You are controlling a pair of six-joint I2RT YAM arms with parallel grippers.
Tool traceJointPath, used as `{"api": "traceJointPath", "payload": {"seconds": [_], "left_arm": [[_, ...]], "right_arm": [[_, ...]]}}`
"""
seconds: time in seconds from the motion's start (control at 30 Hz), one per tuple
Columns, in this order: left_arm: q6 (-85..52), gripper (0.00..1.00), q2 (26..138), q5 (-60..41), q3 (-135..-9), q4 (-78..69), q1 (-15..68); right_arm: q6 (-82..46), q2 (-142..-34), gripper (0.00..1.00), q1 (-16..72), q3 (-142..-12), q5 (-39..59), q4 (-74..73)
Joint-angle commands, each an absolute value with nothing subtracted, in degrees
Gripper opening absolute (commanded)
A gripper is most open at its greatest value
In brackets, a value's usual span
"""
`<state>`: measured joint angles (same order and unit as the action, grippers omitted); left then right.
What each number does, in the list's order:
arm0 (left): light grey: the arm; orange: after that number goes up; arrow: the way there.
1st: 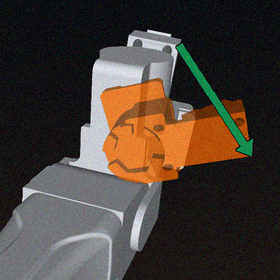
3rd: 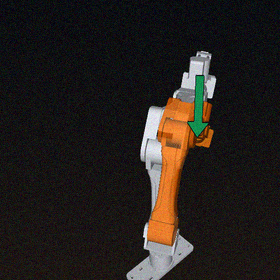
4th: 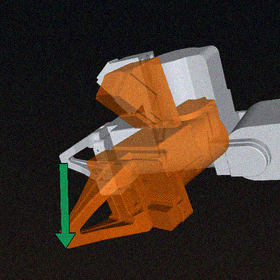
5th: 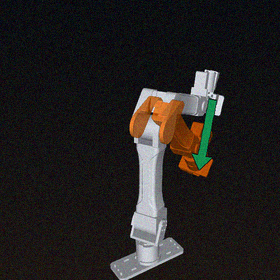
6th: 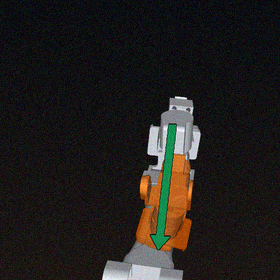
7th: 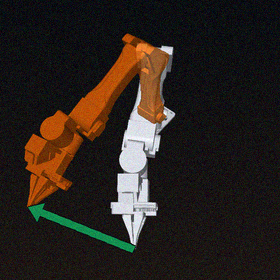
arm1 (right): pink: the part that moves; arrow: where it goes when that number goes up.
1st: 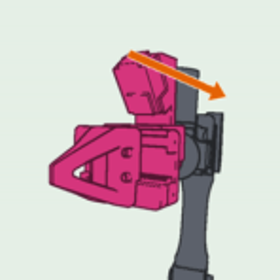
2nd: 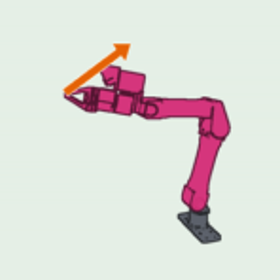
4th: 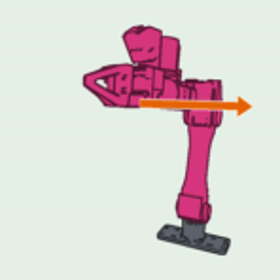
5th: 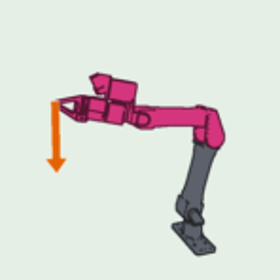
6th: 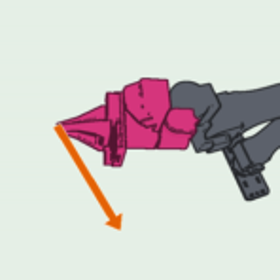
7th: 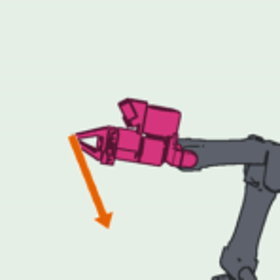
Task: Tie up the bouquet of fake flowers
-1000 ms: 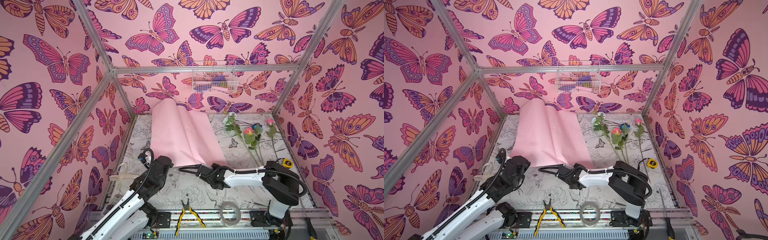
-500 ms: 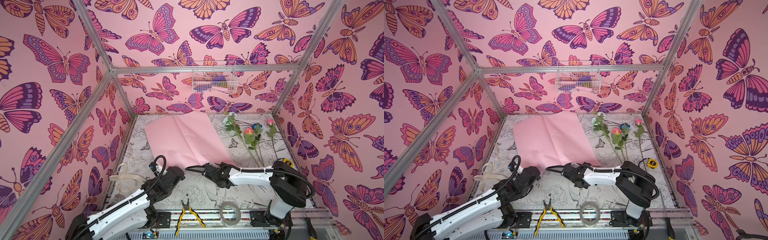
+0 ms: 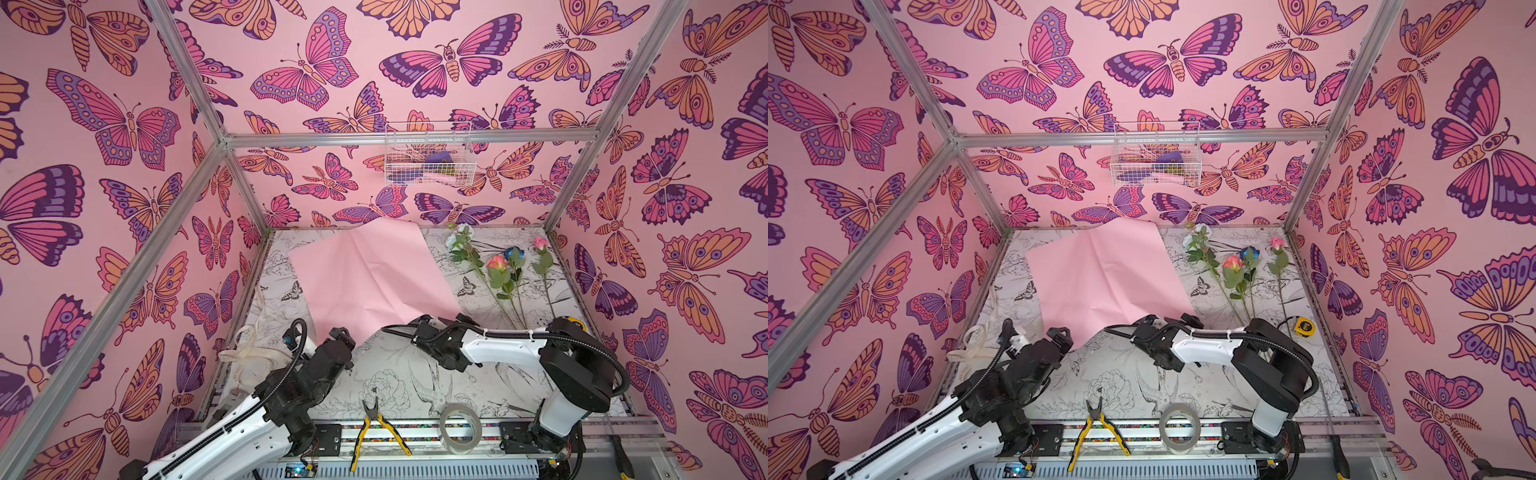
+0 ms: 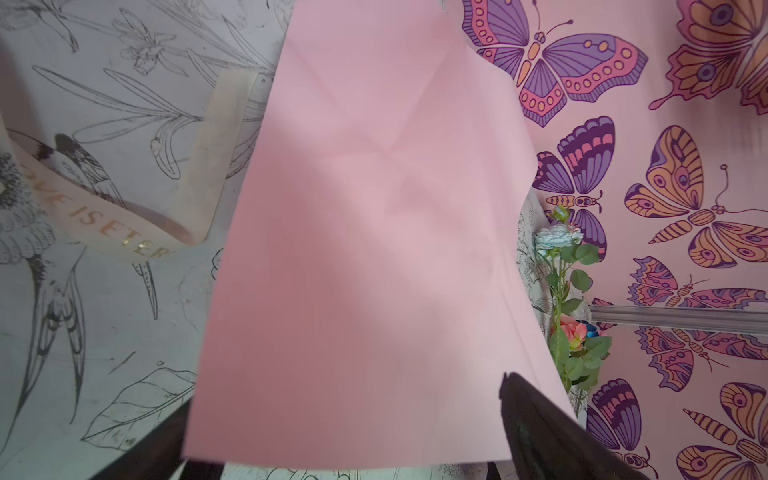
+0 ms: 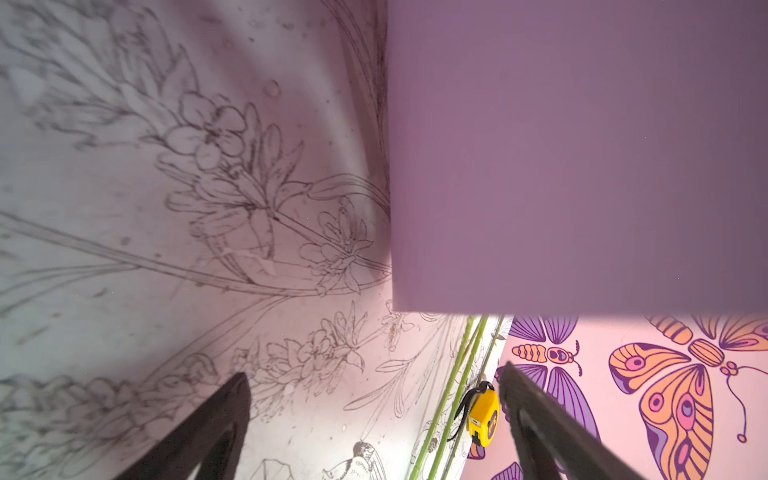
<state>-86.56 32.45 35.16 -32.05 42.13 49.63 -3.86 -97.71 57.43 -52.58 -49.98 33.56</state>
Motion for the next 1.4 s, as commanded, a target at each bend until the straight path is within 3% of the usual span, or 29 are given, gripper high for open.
{"api": "traceJointPath", "payload": {"seconds": [0.0,0.33,0.67,0.87,1.17,1.37], "left_arm": [[-82.0,0.99,30.8,39.5,-35.4,51.0,49.9],[-51.8,0.99,33.3,43.3,-45.8,45.0,47.3],[-38.6,0.99,46.6,21.7,-50.2,36.0,37.9],[-40.0,0.99,53.9,12.7,-49.2,34.6,30.7],[-48.4,0.99,47.7,2.2,-37.6,40.6,12.5],[-49.9,0.99,47.2,-2.1,-31.1,40.6,8.4]], "right_arm": [[-7.3,-96.9,0.96,57.2,-53.3,-51.5,38.2],[-18.6,-90.5,0.99,59.0,-58.3,-40.9,50.0],[-30.0,-78.7,0.99,58.1,-56.0,-37.2,56.0],[-36.3,-75.8,1.0,54.2,-55.9,-28.3,53.2],[-42.6,-78.3,1.0,53.5,-56.4,-22.2,47.7],[-43.7,-80.5,0.99,51.9,-55.5,-20.1,43.5]]}}
